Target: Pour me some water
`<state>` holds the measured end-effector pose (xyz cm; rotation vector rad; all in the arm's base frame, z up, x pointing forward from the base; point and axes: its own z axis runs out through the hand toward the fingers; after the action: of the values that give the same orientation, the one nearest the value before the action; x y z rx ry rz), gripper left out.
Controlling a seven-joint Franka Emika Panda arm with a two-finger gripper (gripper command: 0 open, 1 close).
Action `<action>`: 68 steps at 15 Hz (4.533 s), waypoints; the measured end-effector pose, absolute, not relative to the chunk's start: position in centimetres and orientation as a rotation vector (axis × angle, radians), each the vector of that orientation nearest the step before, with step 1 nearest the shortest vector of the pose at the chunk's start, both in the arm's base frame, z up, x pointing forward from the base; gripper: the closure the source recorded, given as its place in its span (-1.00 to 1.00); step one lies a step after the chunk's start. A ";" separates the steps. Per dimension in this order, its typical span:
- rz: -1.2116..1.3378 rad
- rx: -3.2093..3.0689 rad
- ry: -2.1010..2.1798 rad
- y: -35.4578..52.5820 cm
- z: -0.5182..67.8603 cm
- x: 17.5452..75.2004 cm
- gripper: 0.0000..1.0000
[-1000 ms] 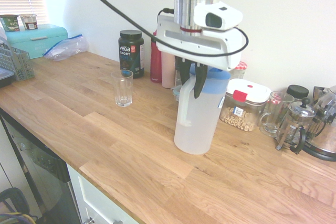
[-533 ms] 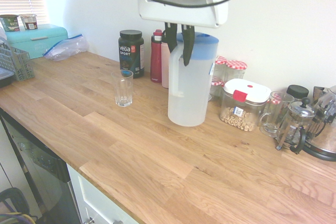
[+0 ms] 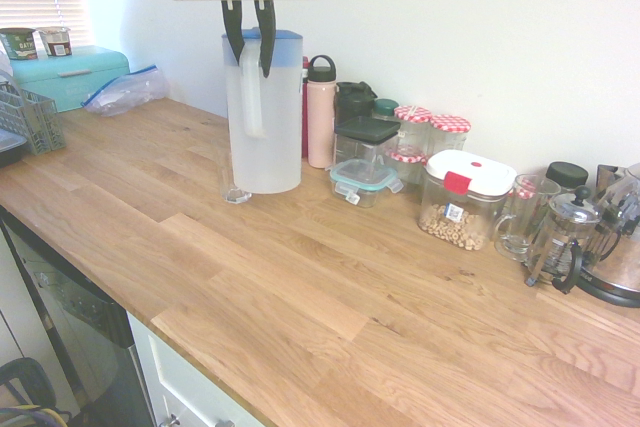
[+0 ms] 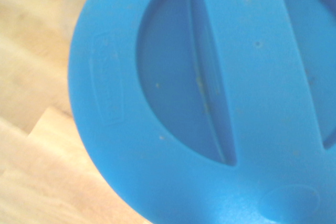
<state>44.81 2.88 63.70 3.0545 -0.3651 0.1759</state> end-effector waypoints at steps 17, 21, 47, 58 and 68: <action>-0.201 2.552 0.240 11.9 59.0 52.6 1.00; -0.222 2.461 0.304 14.9 58.1 52.7 1.00; -0.281 2.283 0.286 16.6 50.8 53.8 1.00; 0.040 2.726 -0.212 3.6 62.5 50.8 1.00; 0.240 2.806 -0.969 -12.3 58.1 47.0 1.00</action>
<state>46.96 -12.29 58.11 2.8061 -0.9685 0.2404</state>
